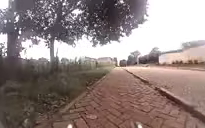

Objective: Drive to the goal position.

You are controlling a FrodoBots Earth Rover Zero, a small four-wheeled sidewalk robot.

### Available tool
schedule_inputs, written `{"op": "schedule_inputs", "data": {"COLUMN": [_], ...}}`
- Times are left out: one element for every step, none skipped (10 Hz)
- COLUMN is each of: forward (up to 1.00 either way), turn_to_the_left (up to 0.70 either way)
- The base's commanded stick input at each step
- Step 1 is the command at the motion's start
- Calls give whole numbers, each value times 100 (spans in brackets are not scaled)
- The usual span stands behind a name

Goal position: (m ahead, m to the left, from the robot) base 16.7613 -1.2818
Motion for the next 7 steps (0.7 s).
{"op": "schedule_inputs", "data": {"forward": [70,70,70,70,70,70,70], "turn_to_the_left": [14,-35,-35,-35,-35,-35,-35]}}
